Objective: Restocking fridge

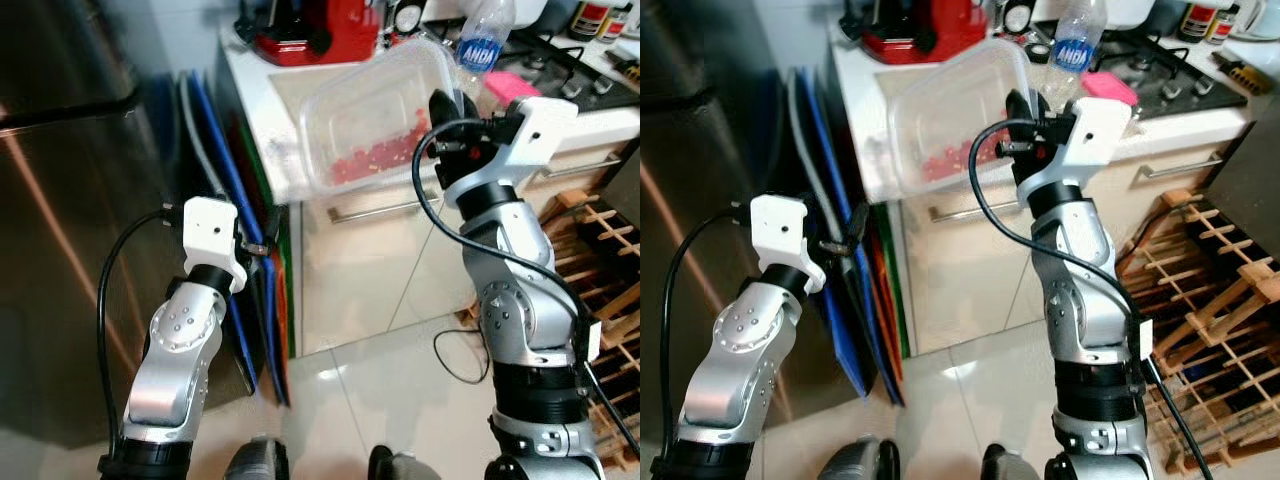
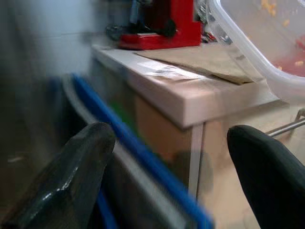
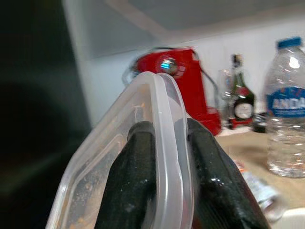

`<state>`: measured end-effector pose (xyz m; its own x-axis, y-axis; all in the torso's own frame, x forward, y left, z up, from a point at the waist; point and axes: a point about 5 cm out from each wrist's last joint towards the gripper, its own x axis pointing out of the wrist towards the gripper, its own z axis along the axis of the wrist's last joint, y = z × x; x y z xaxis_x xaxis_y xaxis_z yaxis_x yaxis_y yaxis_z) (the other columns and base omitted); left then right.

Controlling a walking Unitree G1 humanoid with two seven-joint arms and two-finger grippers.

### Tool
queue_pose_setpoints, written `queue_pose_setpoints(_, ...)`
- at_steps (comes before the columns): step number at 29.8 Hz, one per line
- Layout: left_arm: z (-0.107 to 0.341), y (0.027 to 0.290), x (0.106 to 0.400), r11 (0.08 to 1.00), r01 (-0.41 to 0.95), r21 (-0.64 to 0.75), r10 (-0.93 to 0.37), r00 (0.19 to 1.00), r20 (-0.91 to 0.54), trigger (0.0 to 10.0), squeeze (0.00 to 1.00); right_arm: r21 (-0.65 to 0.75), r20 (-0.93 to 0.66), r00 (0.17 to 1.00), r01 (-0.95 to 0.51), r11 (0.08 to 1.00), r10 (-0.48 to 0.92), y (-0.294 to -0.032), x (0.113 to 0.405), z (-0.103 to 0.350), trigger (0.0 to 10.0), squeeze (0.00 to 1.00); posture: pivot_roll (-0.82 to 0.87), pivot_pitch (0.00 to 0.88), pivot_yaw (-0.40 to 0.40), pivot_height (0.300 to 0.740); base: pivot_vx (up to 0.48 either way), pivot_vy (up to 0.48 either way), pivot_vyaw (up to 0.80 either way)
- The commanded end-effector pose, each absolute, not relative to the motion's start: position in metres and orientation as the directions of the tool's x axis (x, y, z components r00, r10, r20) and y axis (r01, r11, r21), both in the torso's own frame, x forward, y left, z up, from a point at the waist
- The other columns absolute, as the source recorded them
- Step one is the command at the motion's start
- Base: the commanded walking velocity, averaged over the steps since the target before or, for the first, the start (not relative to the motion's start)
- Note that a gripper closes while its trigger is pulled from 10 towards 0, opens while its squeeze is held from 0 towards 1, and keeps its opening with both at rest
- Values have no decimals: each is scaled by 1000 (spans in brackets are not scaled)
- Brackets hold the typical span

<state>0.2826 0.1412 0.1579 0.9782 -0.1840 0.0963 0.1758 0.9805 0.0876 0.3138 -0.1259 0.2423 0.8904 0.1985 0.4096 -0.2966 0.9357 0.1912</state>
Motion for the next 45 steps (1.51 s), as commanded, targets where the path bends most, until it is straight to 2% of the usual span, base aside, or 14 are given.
queue_pose_setpoints(1,158,143,281,982,167,85,-175,980,97,10000,0,181,441,873,-316,931,211,-123,313,249,0,0,31,0,10,740,-379,0,0)
queue_pose_setpoints(9,159,142,281,981,173,92,-183,977,106,10000,0,155,424,876,-320,935,229,-120,314,245,0,0,31,0,9,740,-358,0,0)
queue_pose_setpoints(17,160,139,280,976,187,108,-199,973,114,10000,0,140,413,878,-322,936,240,-118,314,241,0,0,33,0,8,740,0,0,0)
queue_pose_setpoints(32,158,134,279,967,227,120,-240,965,110,10000,0,98,368,898,-295,950,241,-121,315,223,0,0,31,0,12,740,0,-480,0)
queue_pose_setpoints(41,157,134,279,966,225,129,-239,966,102,10000,0,89,336,911,-282,955,237,-123,317,213,0,0,30,0,12,740,0,-480,800)
queue_pose_setpoints(45,156,135,280,970,209,127,-222,970,95,10000,0,95,324,917,-277,956,234,-124,317,210,0,0,27,0,13,740,0,-236,125)
